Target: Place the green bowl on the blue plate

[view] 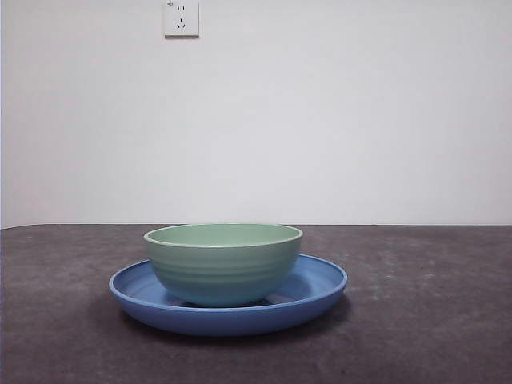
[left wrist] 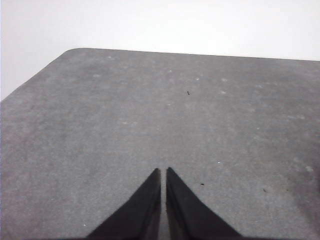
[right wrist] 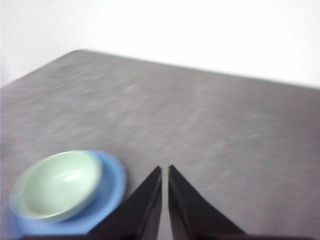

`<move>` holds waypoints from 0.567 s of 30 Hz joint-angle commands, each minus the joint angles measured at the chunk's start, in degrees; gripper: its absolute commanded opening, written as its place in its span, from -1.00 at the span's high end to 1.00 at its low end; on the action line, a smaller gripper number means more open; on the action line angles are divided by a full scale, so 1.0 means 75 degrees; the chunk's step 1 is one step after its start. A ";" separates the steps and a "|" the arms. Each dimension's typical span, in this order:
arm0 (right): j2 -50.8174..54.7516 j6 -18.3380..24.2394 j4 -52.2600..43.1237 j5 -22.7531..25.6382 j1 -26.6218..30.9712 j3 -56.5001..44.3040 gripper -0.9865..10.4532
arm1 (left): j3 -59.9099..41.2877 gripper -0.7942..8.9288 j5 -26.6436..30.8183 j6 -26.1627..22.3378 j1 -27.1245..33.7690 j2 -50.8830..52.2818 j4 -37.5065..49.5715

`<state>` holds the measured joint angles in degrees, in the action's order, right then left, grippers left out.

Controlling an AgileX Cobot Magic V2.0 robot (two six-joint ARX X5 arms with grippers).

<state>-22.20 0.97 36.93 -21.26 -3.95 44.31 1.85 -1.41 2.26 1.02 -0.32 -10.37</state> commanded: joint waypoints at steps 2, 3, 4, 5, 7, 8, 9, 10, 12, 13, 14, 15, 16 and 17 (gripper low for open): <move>0.0615 0.0393 -0.1402 0.0152 0.0635 -0.1285 0.79 | -0.0157 0.80 0.0026 0.0017 0.0020 0.0017 -0.0050; 0.0836 0.0391 -0.1894 0.0370 0.0749 -0.1769 0.79 | -0.0157 0.80 0.0026 0.0017 0.0020 0.0017 -0.0050; 0.0982 0.0393 -0.2224 0.0560 0.0807 -0.2101 0.79 | -0.0157 0.80 0.0026 0.0017 0.0020 0.0017 -0.0050; 0.1131 0.0391 -0.2550 0.0743 0.0842 -0.2430 0.79 | -0.0157 0.80 0.0026 0.0017 0.0020 0.0017 -0.0050; 0.1463 0.0388 -0.3179 0.1113 0.0889 -0.3159 0.79 | -0.0157 0.80 0.0026 0.0017 0.0020 0.0017 -0.0050; 0.1594 0.0388 -0.3398 0.1285 0.0898 -0.3450 0.79 | -0.0157 0.80 0.0026 0.0017 0.0020 0.0017 -0.0050; 0.1743 0.0388 -0.3614 0.1510 0.0903 -0.3765 0.79 | -0.0157 0.80 0.0026 0.0017 0.0020 0.0017 -0.0050; 0.1880 0.0388 -0.3797 0.1757 0.0903 -0.4065 0.79 | -0.0157 0.80 0.0026 0.0017 0.0020 0.0017 -0.0050; 0.2101 0.0388 -0.4019 0.2130 0.0903 -0.4552 0.79 | -0.0157 0.80 0.0026 0.0017 0.0020 0.0017 -0.0050; 0.2206 0.0385 -0.4086 0.2267 0.0903 -0.4779 0.79 | -0.0157 0.80 0.0026 0.0017 0.0020 0.0017 -0.0050; 0.2294 0.0385 -0.4109 0.2343 0.0903 -0.4957 0.79 | -0.0157 0.80 0.0026 0.0017 0.0020 0.0017 -0.0050; 0.2387 0.0382 -0.4132 0.2422 0.0903 -0.5135 0.79 | -0.0157 0.80 0.0026 0.0017 0.0020 0.0017 -0.0050; 0.2471 0.0379 -0.4124 0.2451 0.0901 -0.5286 0.79 | -0.0157 0.80 0.0026 0.0017 0.0020 0.0017 -0.0050; 0.2538 0.0379 -0.4124 0.2445 0.0892 -0.5400 0.79 | -0.0157 0.80 0.0026 0.0017 0.0020 0.0017 -0.0050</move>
<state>-3.55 3.25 6.98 -3.16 2.70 4.10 1.85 -1.41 2.26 1.02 -0.30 -10.35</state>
